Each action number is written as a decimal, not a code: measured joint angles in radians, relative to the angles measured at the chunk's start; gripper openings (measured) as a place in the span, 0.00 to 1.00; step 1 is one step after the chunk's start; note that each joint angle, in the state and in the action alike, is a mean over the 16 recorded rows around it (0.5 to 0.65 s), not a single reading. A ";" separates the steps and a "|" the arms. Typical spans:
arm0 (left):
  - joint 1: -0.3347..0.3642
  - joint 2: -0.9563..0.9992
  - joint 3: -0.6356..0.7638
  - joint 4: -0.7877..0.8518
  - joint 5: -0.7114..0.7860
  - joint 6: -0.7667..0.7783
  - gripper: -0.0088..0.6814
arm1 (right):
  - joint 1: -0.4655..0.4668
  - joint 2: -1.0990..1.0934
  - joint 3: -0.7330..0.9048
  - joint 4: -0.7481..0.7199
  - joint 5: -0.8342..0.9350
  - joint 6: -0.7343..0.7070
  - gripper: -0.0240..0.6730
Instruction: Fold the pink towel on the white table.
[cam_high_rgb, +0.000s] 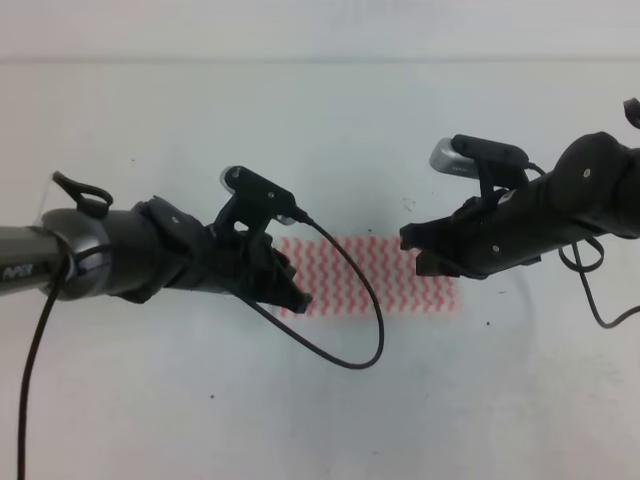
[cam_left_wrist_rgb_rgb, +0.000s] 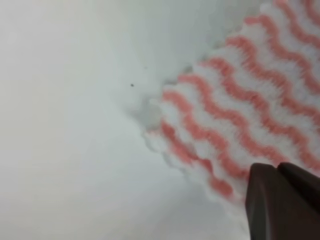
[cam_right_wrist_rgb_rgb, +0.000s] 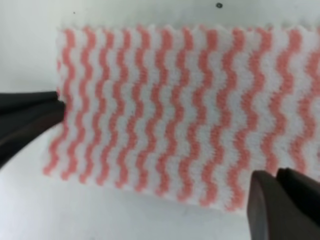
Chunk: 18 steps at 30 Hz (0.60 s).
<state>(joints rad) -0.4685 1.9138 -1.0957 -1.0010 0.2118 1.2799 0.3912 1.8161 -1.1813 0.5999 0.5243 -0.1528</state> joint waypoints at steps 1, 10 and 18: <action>0.001 -0.001 0.000 -0.003 0.001 0.002 0.01 | 0.000 0.000 -0.002 -0.001 0.002 0.000 0.05; 0.001 -0.024 -0.002 -0.079 0.017 0.068 0.01 | 0.000 0.000 -0.007 -0.012 0.008 0.002 0.06; 0.001 -0.013 -0.004 -0.268 0.041 0.257 0.01 | 0.000 0.000 -0.007 -0.014 0.004 0.002 0.06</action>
<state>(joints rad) -0.4675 1.9005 -1.0996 -1.2686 0.2526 1.5372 0.3912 1.8165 -1.1880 0.5858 0.5279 -0.1511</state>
